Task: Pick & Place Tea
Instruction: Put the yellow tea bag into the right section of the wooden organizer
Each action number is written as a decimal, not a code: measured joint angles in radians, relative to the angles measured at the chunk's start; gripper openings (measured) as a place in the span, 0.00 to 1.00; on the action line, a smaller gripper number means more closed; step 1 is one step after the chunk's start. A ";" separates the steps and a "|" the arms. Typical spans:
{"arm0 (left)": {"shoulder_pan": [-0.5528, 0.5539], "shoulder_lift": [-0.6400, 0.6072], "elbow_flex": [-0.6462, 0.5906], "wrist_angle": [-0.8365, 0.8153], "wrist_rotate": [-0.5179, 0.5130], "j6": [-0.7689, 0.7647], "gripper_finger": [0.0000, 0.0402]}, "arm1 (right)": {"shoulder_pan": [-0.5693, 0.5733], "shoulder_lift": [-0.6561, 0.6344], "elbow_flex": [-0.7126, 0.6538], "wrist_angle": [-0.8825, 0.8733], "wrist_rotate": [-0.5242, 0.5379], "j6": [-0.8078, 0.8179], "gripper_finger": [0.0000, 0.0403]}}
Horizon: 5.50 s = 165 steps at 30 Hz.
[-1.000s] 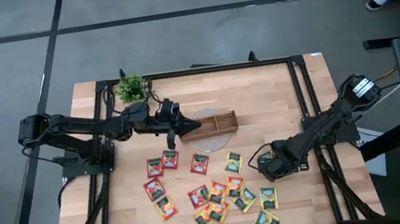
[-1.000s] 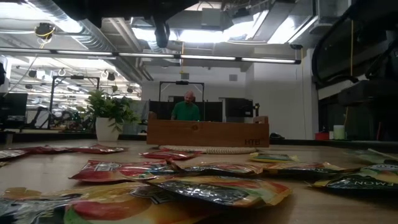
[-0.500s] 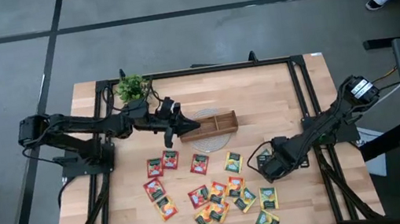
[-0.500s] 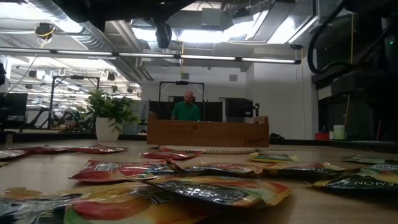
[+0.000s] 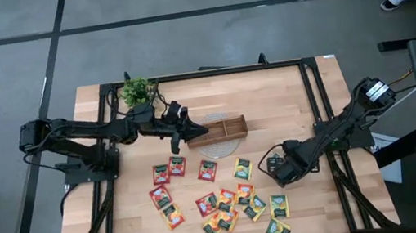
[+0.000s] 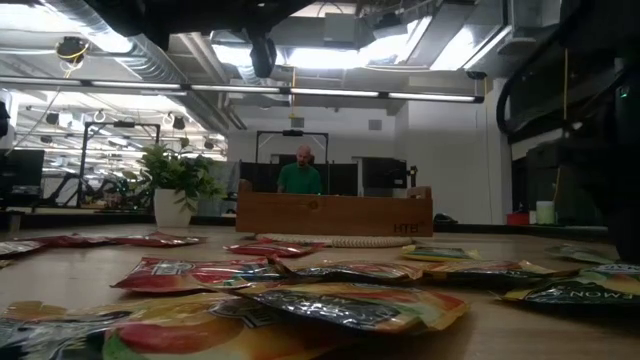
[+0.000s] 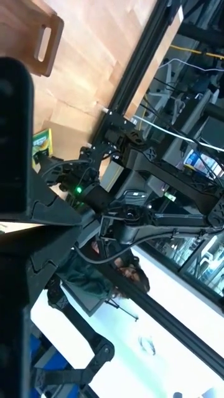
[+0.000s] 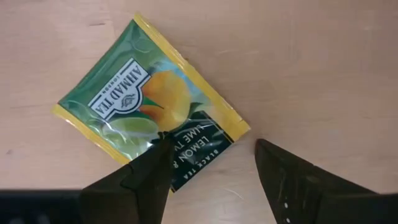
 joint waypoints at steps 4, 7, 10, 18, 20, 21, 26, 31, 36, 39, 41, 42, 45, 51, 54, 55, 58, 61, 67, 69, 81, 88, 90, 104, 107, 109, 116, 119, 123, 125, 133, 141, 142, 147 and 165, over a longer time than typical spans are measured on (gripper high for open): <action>0.000 0.000 0.000 0.000 0.000 -0.006 0.03 | 0.000 0.001 -0.007 -0.010 0.011 0.000 0.56; 0.000 0.000 0.000 0.000 0.000 -0.006 0.02 | 0.000 0.002 -0.008 -0.014 0.021 0.001 0.51; 0.000 0.000 0.000 0.000 0.000 -0.006 0.01 | 0.000 0.002 -0.009 -0.018 0.036 0.001 0.39; 0.000 0.000 0.000 0.000 0.000 -0.006 0.02 | -0.001 0.003 -0.010 -0.026 0.057 -0.008 0.03; 0.000 0.000 0.000 0.000 0.000 -0.006 0.02 | -0.001 0.003 -0.010 -0.026 0.056 -0.008 0.03; 0.000 0.000 0.000 0.000 0.000 -0.006 0.03 | -0.001 0.003 -0.010 -0.026 0.057 -0.011 0.02; 0.000 0.000 0.000 0.000 0.000 -0.006 0.02 | -0.001 0.004 0.018 -0.055 0.068 -0.042 0.01; 0.000 0.000 0.000 0.024 0.000 -0.006 0.01 | -0.002 -0.029 0.098 -0.158 0.091 -0.164 0.01; 0.000 0.000 0.000 0.052 -0.001 -0.006 0.02 | -0.002 -0.078 0.193 -0.246 0.171 -0.392 0.00; 0.000 0.000 0.000 0.051 -0.001 -0.006 0.03 | -0.002 -0.093 0.259 -0.305 0.207 -0.549 0.00; 0.000 0.000 0.000 0.051 -0.001 -0.006 0.03 | -0.004 -0.096 0.312 -0.309 0.229 -0.681 0.00; 0.000 0.000 0.000 0.051 -0.001 -0.006 0.03 | -0.007 -0.096 0.339 -0.313 0.241 -0.754 0.00; 0.000 0.000 0.000 0.051 0.000 -0.008 0.04 | -0.028 -0.096 0.421 -0.318 0.252 -0.969 0.00; -0.004 0.000 0.000 0.044 0.049 -0.050 0.13 | -0.101 -0.096 0.573 -0.317 0.254 -1.325 0.00; -0.015 0.000 0.000 0.036 0.051 -0.059 0.19 | -0.148 -0.096 0.632 -0.319 0.254 -1.445 0.00; -0.020 0.000 0.000 0.036 0.052 -0.059 0.21 | -0.164 -0.096 0.648 -0.319 0.254 -1.483 0.00; -0.030 0.000 0.000 0.036 0.052 -0.059 0.27 | -0.212 -0.097 0.695 -0.319 0.253 -1.594 0.00; -0.036 0.000 0.000 0.035 0.053 -0.060 0.33 | -0.259 -0.097 0.733 -0.318 0.229 -1.706 0.00; -0.033 0.000 0.000 0.035 0.064 -0.061 0.37 | -0.332 -0.097 0.771 -0.277 0.181 -1.909 0.00; -0.031 0.000 0.001 0.023 0.066 -0.069 0.37 | -0.351 -0.097 0.772 -0.246 0.160 -1.963 0.00; 0.001 0.001 0.001 -0.068 0.075 -0.165 0.37 | -0.416 -0.041 0.773 -0.134 0.112 -2.258 0.00; 0.008 0.001 0.002 -0.166 0.074 -0.174 0.37 | -0.437 -0.016 0.773 -0.052 0.090 -2.357 0.00; 0.007 0.001 0.002 -0.194 0.073 -0.176 0.37 | -0.448 -0.016 0.773 -0.043 0.090 -2.368 0.00; 0.008 0.002 0.001 -0.252 0.026 -0.165 0.36 | -0.491 0.054 0.773 0.011 0.031 -2.377 0.00; 0.008 0.002 0.001 -0.269 0.027 -0.164 0.35 | -0.492 0.065 0.773 0.014 0.031 -2.375 0.00; 0.007 0.002 0.001 -0.285 0.027 -0.164 0.35 | -0.492 0.069 0.773 0.025 0.031 -2.364 0.00; 0.003 0.002 0.001 -0.312 0.026 -0.163 0.33 | -0.492 0.071 0.772 0.057 0.011 -2.351 0.00; 0.003 0.002 0.001 -0.326 0.026 -0.163 0.31 | -0.492 0.071 0.772 0.062 0.012 -2.350 0.00; 0.003 0.002 0.001 -0.330 0.026 -0.153 0.27 | -0.492 0.071 0.772 0.068 0.012 -2.327 0.00; 0.003 0.002 0.001 -0.329 0.027 -0.134 0.21 | -0.492 0.071 0.772 0.070 0.012 -2.327 0.00; 0.003 0.001 0.001 -0.325 0.029 -0.083 0.01 | -0.492 0.071 0.772 0.096 0.014 -2.300 0.05; -0.011 0.001 0.001 -0.325 0.029 -0.051 0.01 | -0.492 0.069 0.850 -0.003 0.006 -2.313 0.25; -0.015 0.001 0.001 -0.324 0.028 -0.045 0.01 | -0.492 0.069 0.873 -0.028 0.004 -2.312 0.28; -0.028 0.001 0.001 -0.310 0.029 -0.002 0.01 | -0.508 0.066 0.966 -0.092 -0.137 -2.220 0.45; -0.035 0.000 0.001 -0.256 0.019 0.134 0.00 | -0.584 0.125 0.970 -0.134 -0.311 -2.065 0.60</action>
